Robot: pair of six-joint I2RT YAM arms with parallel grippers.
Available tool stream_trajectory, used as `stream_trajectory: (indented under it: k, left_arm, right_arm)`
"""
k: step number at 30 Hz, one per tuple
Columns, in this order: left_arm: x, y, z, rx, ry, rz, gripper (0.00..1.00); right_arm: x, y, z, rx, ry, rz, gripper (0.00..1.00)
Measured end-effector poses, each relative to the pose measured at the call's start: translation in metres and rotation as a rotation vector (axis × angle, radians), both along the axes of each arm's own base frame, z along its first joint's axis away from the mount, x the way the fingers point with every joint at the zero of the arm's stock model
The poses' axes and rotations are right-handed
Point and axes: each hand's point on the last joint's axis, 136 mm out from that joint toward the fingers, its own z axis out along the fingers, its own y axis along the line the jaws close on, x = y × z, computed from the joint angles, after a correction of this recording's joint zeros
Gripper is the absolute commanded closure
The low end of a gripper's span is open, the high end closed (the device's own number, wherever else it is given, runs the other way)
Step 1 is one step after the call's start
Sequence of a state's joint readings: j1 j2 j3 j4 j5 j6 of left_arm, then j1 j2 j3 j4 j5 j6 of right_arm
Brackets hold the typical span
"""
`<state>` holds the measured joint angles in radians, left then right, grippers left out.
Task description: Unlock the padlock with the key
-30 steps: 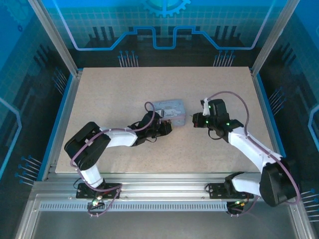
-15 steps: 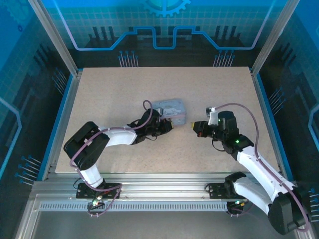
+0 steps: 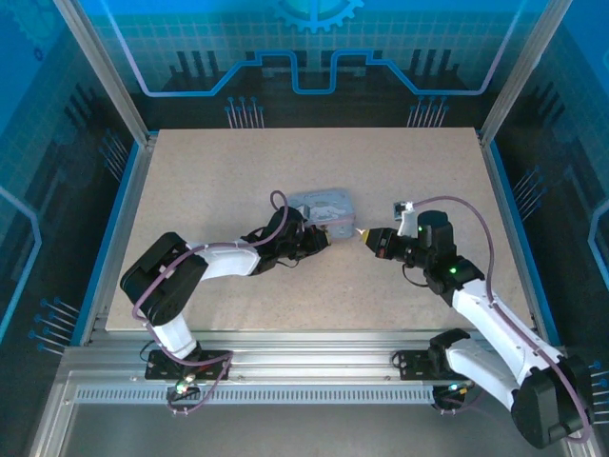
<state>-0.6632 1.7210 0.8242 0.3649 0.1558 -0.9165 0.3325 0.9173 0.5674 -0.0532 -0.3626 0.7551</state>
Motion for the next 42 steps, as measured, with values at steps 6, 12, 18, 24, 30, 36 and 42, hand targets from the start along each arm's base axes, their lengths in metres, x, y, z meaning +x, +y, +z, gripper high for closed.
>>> stream_trajectory:
  k: [6,12,18,24,30,36,42]
  left_arm:
    - [0.004,0.001,0.003,-0.026,0.007,0.013,1.00]
    - [0.007,0.001,0.008,-0.048,0.005,0.021,1.00]
    - [0.007,0.002,0.008,-0.057,0.012,0.027,1.00]
    - [0.010,0.003,0.010,-0.066,0.009,0.035,1.00]
    - [0.012,0.002,0.013,-0.078,0.000,0.034,1.00]
    - [0.013,0.002,0.016,-0.094,0.004,0.039,1.00]
    - [0.014,0.001,0.019,-0.111,0.001,0.041,1.00]
  right_arm:
    - [0.004,0.003,0.001,0.045,0.028,-0.013,1.00]
    - [0.012,0.001,0.006,0.125,0.074,-0.062,1.00]
    - [0.022,-0.008,0.013,0.227,0.132,-0.136,1.00]
    - [0.029,-0.014,0.002,0.307,0.218,-0.193,1.00]
    - [0.028,-0.014,-0.042,0.341,0.337,-0.225,1.00]
    - [0.018,-0.013,-0.066,0.366,0.373,-0.242,1.00]
    - [0.011,0.005,-0.080,0.366,0.392,-0.210,1.00]
